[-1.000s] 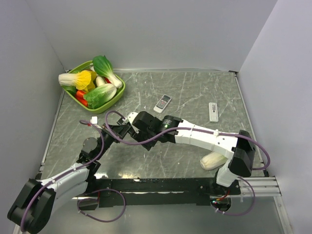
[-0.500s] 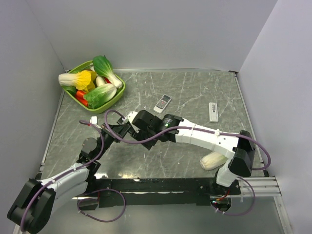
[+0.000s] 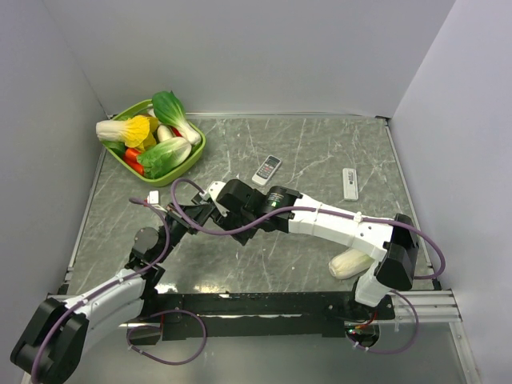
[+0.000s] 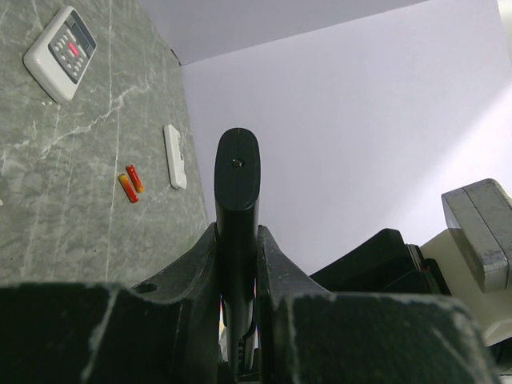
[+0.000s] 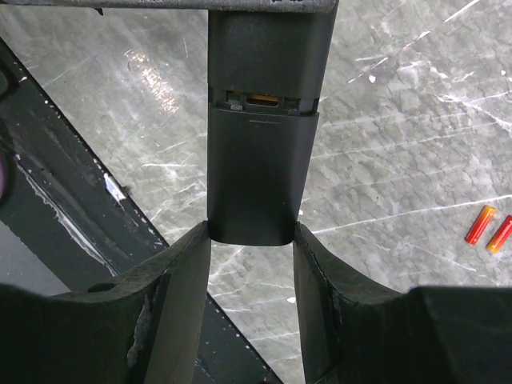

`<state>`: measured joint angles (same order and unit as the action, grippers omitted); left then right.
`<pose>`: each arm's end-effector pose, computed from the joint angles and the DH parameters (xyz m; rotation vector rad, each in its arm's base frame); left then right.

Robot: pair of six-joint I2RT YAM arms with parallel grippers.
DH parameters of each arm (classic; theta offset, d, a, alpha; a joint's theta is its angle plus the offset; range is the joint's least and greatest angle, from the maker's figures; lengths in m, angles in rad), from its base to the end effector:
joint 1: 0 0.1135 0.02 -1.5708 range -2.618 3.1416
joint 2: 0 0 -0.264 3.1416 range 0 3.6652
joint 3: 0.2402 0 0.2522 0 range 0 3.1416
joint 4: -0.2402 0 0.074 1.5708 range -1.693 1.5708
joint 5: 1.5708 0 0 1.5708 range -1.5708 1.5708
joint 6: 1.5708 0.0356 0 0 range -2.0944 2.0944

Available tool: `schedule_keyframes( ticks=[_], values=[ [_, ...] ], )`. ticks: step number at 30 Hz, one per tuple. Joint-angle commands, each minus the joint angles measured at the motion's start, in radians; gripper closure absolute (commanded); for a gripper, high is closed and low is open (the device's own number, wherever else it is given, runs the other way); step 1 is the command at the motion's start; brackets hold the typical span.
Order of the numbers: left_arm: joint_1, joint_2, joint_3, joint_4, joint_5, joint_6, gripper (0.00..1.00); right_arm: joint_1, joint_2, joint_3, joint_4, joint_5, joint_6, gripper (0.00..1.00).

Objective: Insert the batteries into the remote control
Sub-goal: Load the battery cover into the remote control.

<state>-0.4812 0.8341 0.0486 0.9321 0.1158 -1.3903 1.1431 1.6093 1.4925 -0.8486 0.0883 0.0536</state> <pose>0.1456 -0.0807 0.1942 -0.6198 1.5187 -1.5827 0.1450 0.3106 0.3183 -1.3015 2.2165 0.3583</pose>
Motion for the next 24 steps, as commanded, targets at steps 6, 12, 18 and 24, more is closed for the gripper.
schedule_keyframes(
  ticks=[6,12,18,24],
  values=[
    [-0.005,-0.035,-0.047,0.054,-0.015,-0.045,0.98,0.01,0.031,0.066,-0.027,-0.007,-0.009,0.64],
    [-0.005,-0.02,-0.047,0.07,-0.008,-0.061,0.98,0.01,0.035,0.081,-0.04,-0.024,-0.015,0.62],
    [-0.005,-0.018,-0.047,0.085,-0.016,-0.082,0.98,0.007,0.043,0.091,-0.055,-0.035,-0.018,0.58],
    [-0.005,-0.035,-0.075,0.068,-0.033,-0.088,0.98,0.01,0.047,0.101,-0.078,-0.044,-0.02,0.54]
  ],
)
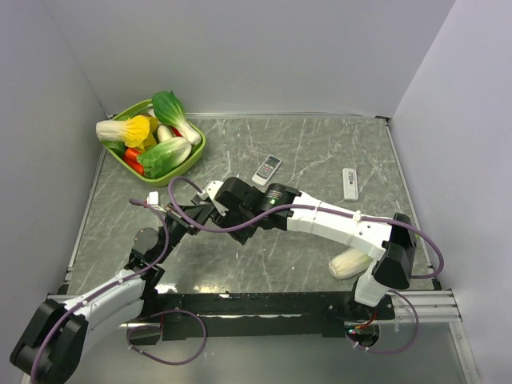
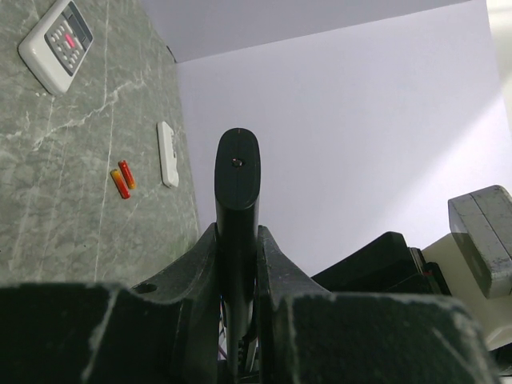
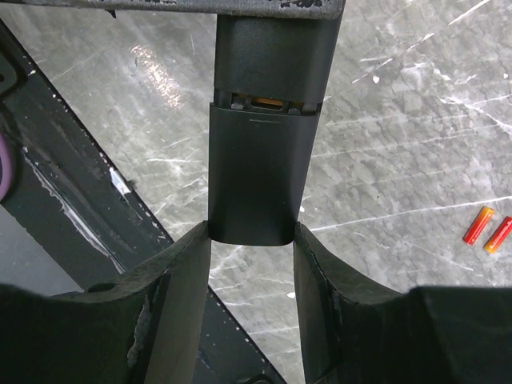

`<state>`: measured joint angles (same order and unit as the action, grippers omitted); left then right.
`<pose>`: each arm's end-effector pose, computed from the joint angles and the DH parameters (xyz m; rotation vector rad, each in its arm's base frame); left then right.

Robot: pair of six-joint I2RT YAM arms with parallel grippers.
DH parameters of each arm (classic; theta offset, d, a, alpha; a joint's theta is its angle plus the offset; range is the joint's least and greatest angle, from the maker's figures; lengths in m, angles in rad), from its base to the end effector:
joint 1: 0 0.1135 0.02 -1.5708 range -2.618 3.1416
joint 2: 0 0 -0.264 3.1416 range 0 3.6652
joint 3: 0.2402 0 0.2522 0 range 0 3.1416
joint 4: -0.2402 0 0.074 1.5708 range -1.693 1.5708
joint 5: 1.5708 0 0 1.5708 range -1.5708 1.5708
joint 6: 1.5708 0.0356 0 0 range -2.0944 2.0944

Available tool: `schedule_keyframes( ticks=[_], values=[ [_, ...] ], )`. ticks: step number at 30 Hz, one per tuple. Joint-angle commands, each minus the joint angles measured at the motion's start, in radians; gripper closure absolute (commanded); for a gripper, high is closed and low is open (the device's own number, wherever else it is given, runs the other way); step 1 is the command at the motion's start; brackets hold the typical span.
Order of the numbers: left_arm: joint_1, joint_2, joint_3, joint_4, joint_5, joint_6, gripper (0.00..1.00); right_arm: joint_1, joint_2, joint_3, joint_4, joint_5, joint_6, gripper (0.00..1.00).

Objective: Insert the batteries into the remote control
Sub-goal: Load the battery cover into the remote control.

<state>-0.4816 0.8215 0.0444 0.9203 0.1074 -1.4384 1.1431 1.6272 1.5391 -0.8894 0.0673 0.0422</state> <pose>0.1446 -0.0799 0.1934 -0.6690 1.5126 -1.6121 0.1454 0.3133 0.3245 -1.3313 2.2201 0.3697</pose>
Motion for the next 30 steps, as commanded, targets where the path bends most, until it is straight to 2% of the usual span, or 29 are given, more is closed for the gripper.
schedule_keyframes(
  ticks=[1,26,30],
  values=[
    [-0.005,-0.024,-0.071,0.08,-0.025,-0.04,0.98,0.01,0.03,0.056,-0.039,-0.023,-0.007,0.53],
    [-0.005,-0.048,-0.101,0.074,-0.058,-0.079,0.98,0.007,0.057,0.116,-0.074,-0.006,0.028,0.47],
    [-0.005,-0.065,-0.109,0.054,-0.075,-0.083,0.98,0.009,0.057,0.122,-0.072,-0.006,0.028,0.42]
  ],
)
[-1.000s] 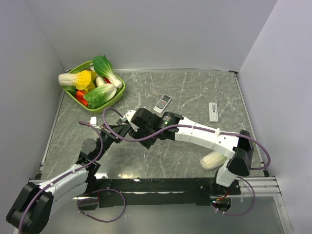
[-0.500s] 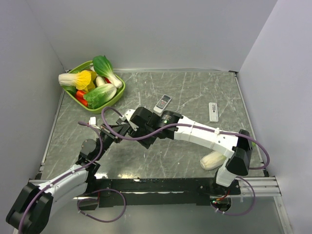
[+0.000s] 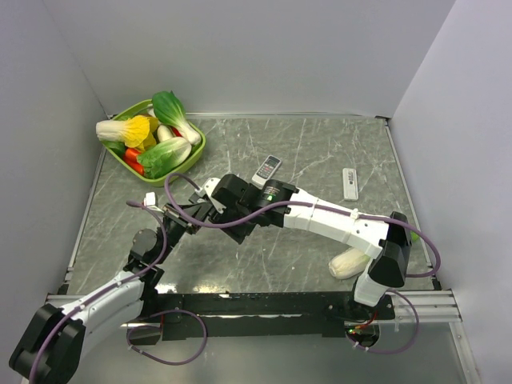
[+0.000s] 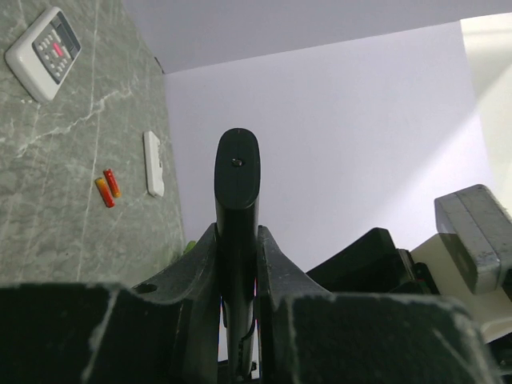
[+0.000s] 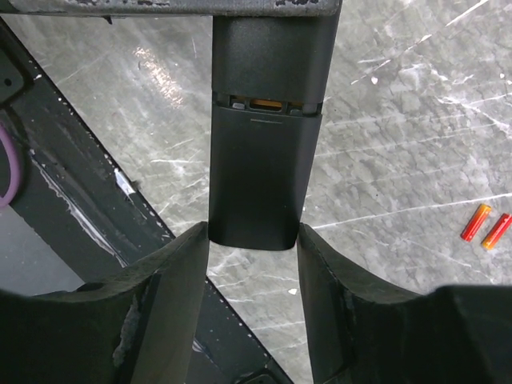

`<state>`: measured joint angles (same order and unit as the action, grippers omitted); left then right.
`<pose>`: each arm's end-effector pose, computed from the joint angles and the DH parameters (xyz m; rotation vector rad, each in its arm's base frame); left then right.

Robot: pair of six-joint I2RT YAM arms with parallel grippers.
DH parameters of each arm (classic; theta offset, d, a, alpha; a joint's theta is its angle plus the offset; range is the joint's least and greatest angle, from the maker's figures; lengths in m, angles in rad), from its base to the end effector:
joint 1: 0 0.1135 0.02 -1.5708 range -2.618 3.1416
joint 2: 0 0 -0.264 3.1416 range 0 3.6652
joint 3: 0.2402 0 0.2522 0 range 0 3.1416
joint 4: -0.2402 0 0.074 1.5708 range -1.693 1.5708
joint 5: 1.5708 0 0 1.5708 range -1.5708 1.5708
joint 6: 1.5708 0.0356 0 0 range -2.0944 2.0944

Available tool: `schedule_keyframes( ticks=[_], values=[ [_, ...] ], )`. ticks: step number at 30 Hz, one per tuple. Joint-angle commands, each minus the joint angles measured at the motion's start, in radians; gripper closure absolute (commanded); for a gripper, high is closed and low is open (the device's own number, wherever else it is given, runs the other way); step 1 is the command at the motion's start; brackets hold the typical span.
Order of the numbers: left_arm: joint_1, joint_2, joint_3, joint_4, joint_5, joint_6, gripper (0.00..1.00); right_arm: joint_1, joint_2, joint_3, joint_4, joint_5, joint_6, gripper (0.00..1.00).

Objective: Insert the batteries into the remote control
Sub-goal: Load the battery cover into the remote control.

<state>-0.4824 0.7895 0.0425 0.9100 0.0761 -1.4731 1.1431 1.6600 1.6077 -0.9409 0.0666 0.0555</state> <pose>0.1428 -0.0778 0.1963 -0.7114 1.4706 -1.6288 0.1478 0.3185 0.3318 -1.3254 2.2420 0.3648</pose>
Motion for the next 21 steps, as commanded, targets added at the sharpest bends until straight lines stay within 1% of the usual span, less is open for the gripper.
schedule_keyframes(
  ticks=[1,8,14,15,18,21],
  values=[
    [-0.004,-0.039,-0.108,0.06,-0.045,-0.047,0.98,0.007,0.024,0.055,-0.022,-0.002,0.014,0.41],
    [-0.004,-0.042,-0.11,0.052,-0.047,-0.05,0.98,0.009,0.021,0.066,-0.022,0.012,0.02,0.36],
    [-0.004,-0.021,-0.113,0.072,-0.039,-0.058,0.98,0.009,0.011,0.07,-0.013,0.027,0.023,0.29],
    [-0.004,-0.015,-0.113,0.075,-0.039,-0.059,0.98,0.007,0.007,0.073,-0.013,0.027,0.024,0.26],
    [-0.004,-0.007,-0.121,0.089,-0.041,-0.07,0.98,-0.005,-0.005,0.077,-0.009,0.036,0.029,0.22],
    [-0.004,-0.004,-0.122,0.096,-0.041,-0.073,0.98,-0.038,-0.042,0.055,0.023,-0.014,0.038,0.18]
  ],
)
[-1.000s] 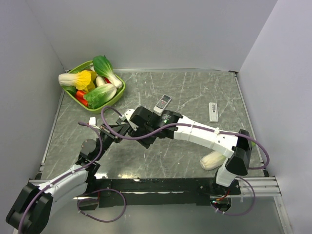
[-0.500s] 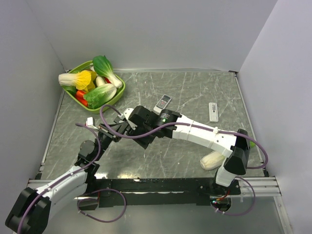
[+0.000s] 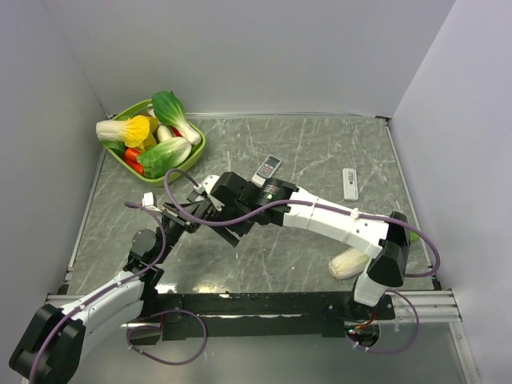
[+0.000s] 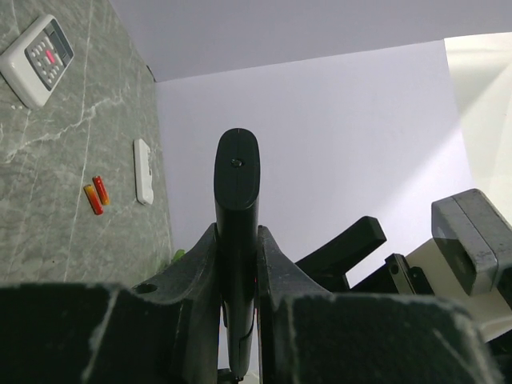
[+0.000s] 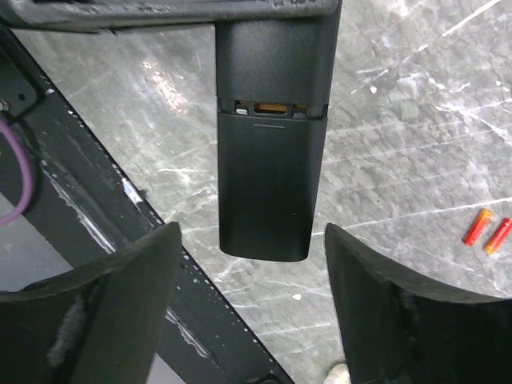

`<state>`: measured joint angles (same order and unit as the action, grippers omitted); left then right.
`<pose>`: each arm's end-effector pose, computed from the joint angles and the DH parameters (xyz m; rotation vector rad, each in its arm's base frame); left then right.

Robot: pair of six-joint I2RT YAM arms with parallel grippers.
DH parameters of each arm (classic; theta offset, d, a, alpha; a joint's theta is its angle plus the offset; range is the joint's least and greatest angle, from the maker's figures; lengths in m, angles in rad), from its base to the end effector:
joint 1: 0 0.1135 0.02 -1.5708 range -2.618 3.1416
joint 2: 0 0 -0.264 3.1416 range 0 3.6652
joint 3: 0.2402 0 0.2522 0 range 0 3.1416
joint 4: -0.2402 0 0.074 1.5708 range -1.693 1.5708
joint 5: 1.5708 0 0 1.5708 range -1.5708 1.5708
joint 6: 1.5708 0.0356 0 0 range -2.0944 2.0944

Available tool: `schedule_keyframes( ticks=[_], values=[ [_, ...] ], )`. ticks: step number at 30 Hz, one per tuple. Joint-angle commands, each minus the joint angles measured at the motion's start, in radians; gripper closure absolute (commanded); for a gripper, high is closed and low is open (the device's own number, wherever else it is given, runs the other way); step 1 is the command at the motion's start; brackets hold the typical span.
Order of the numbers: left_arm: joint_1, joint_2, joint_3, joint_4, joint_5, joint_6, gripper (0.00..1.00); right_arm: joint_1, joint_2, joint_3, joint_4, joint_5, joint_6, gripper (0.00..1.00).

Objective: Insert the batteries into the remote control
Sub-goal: Load the battery cover into the remote control.

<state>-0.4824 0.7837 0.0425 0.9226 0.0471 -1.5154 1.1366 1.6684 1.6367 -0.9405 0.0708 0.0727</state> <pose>0.1427 -0.0766 0.1985 -0.7586 1.4284 -1.6521 0.1513 0.3202 0.3380 -1.2865 2.2417 0.3780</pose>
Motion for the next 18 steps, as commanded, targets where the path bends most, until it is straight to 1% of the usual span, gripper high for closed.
schedule_keyframes(
  ticks=[1,2,4,5,6,7,8,9,10,11,13,16,18],
  values=[
    [-0.004,0.002,-0.122,0.084,-0.009,-0.032,0.98,-0.041,-0.064,0.017,0.038,-0.04,0.024,0.16],
    [-0.004,-0.001,-0.122,0.084,-0.012,-0.032,0.98,-0.052,-0.094,-0.009,0.054,-0.092,0.033,0.14],
    [-0.004,-0.008,-0.119,0.081,-0.013,-0.032,0.98,-0.096,-0.13,-0.043,0.118,-0.144,0.055,0.12],
    [-0.004,-0.009,-0.119,0.076,-0.013,-0.031,0.98,-0.115,-0.168,-0.085,0.141,-0.182,0.082,0.12],
    [-0.004,-0.017,-0.115,0.075,-0.013,-0.028,0.98,-0.133,-0.188,-0.11,0.172,-0.243,0.099,0.11],
    [-0.004,-0.017,-0.115,0.074,-0.013,-0.028,0.98,-0.179,-0.209,-0.139,0.233,-0.278,0.14,0.11],
    [-0.004,-0.02,-0.112,0.074,-0.013,-0.026,0.98,-0.199,-0.251,-0.199,0.273,-0.305,0.162,0.11],
    [-0.004,-0.023,-0.11,0.074,-0.013,-0.028,0.98,-0.224,-0.272,-0.231,0.308,-0.368,0.183,0.11],
    [-0.004,-0.021,-0.109,0.078,-0.01,-0.028,0.98,-0.259,-0.289,-0.26,0.38,-0.391,0.225,0.11],
    [-0.005,-0.023,-0.108,0.079,-0.009,-0.028,0.98,-0.274,-0.321,-0.314,0.414,-0.413,0.242,0.12],
    [-0.004,-0.023,-0.105,0.091,-0.004,-0.031,0.98,-0.297,-0.341,-0.354,0.494,-0.474,0.291,0.13],
    [-0.004,-0.017,-0.101,0.108,0.0,-0.035,0.98,-0.331,-0.348,-0.405,0.554,-0.558,0.344,0.14],
    [-0.005,-0.015,-0.095,0.116,0.011,-0.037,0.98,-0.345,-0.345,-0.436,0.618,-0.588,0.369,0.16]
  ],
)
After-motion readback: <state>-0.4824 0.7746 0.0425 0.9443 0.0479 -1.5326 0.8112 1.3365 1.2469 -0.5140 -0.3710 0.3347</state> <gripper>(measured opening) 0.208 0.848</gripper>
